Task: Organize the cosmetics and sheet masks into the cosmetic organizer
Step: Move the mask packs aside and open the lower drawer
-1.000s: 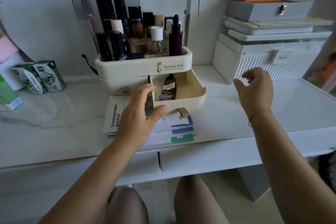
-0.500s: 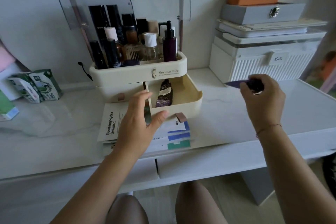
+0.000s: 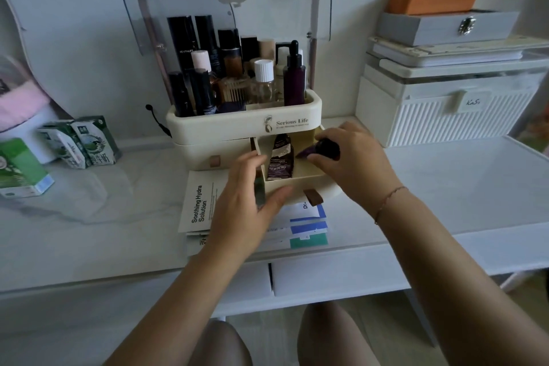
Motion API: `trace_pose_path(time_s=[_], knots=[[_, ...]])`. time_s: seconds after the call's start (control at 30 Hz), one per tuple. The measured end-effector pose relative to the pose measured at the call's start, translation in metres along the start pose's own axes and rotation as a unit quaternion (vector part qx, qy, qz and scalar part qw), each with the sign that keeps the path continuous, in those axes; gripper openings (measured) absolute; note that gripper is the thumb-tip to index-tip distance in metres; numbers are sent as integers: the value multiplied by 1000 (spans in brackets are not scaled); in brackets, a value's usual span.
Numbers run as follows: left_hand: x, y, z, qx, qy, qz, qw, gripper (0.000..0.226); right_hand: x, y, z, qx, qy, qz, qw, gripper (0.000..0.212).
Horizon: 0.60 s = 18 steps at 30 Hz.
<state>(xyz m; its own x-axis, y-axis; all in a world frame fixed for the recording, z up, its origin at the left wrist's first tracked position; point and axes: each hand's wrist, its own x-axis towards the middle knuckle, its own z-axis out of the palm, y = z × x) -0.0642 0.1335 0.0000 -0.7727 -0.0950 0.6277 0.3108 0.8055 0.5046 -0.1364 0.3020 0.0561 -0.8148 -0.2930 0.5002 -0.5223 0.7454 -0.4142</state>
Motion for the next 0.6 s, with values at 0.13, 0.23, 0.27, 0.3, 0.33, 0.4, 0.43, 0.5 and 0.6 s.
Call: trace_pose_path(time_s=[0.13, 0.23, 0.27, 0.3, 0.33, 0.4, 0.43, 0.5, 0.6], knots=[[0, -1, 0, 4, 2, 5, 1000, 63, 0, 4, 0, -9, -58, -17, 998, 31], [0, -1, 0, 2, 3, 6, 1000, 63, -3, 4, 1, -22, -49, -13, 998, 30], [0, -1, 0, -2, 1, 4, 1000, 63, -5, 4, 1, -10, -30, -13, 999, 32], [-1, -1, -1, -5, 0, 2, 1000, 62, -9, 5, 0, 17, -12, -13, 1000, 36], [-1, -1, -2, -6, -1, 0, 1000, 62, -13, 7, -1, 57, -6, -11, 998, 44], [-2, -2, -5, -3, 1, -7, 1000, 62, -26, 16, -2, 149, -35, 6, 988, 69], [-3, -2, -6, -4, 4, -13, 1000, 62, -33, 22, 0, 185, -55, 22, 981, 78], [-4, -3, -8, -13, 13, -19, 1000, 59, -44, 32, 6, 233, -73, 55, 968, 84], [-2, -5, -9, -9, 38, -13, 999, 51, -41, 40, 18, 291, -35, 100, 951, 82]])
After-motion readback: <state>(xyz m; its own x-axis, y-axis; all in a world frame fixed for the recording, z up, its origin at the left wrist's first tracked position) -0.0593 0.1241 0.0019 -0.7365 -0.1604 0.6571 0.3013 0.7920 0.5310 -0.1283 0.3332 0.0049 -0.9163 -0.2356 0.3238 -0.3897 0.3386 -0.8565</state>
